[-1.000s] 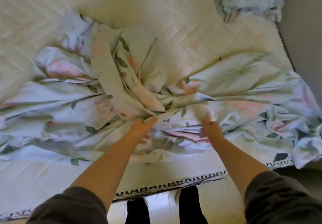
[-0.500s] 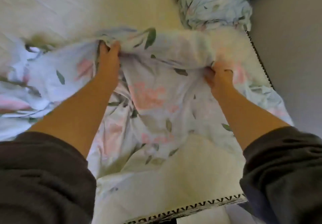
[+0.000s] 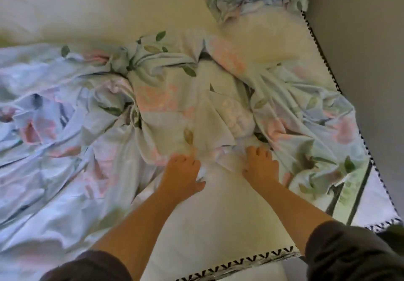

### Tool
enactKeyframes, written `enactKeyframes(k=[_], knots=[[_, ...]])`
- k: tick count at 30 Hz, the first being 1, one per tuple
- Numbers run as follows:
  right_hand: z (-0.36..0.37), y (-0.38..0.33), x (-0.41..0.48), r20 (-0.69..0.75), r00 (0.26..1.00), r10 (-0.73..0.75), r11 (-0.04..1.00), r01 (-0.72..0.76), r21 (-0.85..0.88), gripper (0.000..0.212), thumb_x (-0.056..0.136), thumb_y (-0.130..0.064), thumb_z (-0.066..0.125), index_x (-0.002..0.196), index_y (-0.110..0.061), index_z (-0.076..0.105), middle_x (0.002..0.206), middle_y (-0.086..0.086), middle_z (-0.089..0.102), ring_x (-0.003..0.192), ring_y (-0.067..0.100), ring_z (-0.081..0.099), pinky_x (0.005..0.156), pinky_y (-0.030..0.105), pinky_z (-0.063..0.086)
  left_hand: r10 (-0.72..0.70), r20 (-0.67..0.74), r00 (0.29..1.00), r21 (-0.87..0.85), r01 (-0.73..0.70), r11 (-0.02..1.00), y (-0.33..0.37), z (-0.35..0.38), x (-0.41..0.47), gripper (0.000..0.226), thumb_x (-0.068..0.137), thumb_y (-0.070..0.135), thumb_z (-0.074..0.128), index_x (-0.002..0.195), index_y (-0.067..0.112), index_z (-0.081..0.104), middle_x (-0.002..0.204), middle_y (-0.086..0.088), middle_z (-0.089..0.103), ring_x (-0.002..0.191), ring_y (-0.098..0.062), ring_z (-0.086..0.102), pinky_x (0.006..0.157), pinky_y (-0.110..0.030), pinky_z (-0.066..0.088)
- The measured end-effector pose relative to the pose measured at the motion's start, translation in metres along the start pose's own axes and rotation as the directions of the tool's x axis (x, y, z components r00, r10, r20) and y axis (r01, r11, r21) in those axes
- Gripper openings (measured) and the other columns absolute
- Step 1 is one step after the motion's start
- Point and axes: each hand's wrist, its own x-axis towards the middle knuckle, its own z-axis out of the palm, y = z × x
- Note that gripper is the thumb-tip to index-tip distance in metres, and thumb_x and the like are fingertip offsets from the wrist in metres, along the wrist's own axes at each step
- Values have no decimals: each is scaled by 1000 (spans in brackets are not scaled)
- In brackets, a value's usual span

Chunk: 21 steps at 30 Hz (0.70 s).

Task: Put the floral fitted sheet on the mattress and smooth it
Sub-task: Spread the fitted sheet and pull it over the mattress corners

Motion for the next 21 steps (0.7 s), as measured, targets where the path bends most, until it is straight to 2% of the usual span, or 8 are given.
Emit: enactKeyframes(k=[2,5,8,9,12,15,19,21], knots=[[10,13,1,16,998,53,997,-52,-55,58,84,-48,63,126,-19,35,129,8,39,116,28,43,84,42,46,-156,170,973,123,136,983,12,13,2,62,66,49,76,115,16,59,113,-7,61,101,-27,60,76,-36,50],[13,28,15,0,999,39,999,-39,-17,43,90,-24,59,127,-13,40,129,12,42,117,31,45,85,41,48,-305,153,940,178,277,944,5,16,11,53,76,23,74,125,20,53,111,-1,63,99,-16,64,70,-30,52],[14,46,18,76,996,47,999,-46,-22,31,96,-12,49,126,-12,53,128,9,51,116,28,53,93,38,47,-216,211,953,97,199,975,-5,20,11,30,80,19,70,110,23,67,102,-2,69,95,-13,67,77,-24,51],[15,56,13,85,994,66,997,-63,-40,28,97,-14,49,124,-13,56,128,7,52,116,26,54,95,37,46,-161,316,935,35,158,987,-7,25,6,29,87,18,63,116,23,65,115,-2,66,105,-15,63,88,-25,48],[15,93,-19,174,976,134,983,-108,-151,22,97,-20,49,115,-20,62,120,0,60,115,22,56,104,39,40,-48,772,634,19,52,998,2,28,-25,39,101,20,43,139,17,46,144,-4,45,132,-24,44,108,-35,36],[10,125,-55,251,943,219,963,-168,-209,21,95,-22,51,114,-20,62,117,-3,63,110,19,60,95,32,46,6,876,482,4,-19,1000,16,22,-47,38,102,20,40,139,10,45,144,-8,45,129,-27,45,105,-36,39],[3,149,-106,284,915,285,950,-232,-207,25,97,-19,46,119,-13,57,124,6,60,114,25,55,88,10,38,33,893,448,18,-108,994,34,7,-57,37,103,17,38,137,5,46,139,-11,49,123,-29,50,100,-37,43],[0,148,-124,252,906,339,931,-283,-232,20,95,-21,49,111,-19,60,111,0,63,106,21,59,91,24,41,40,887,460,27,-138,990,40,3,-63,39,102,17,39,139,4,44,142,-11,46,125,-30,49,101,-38,43]])
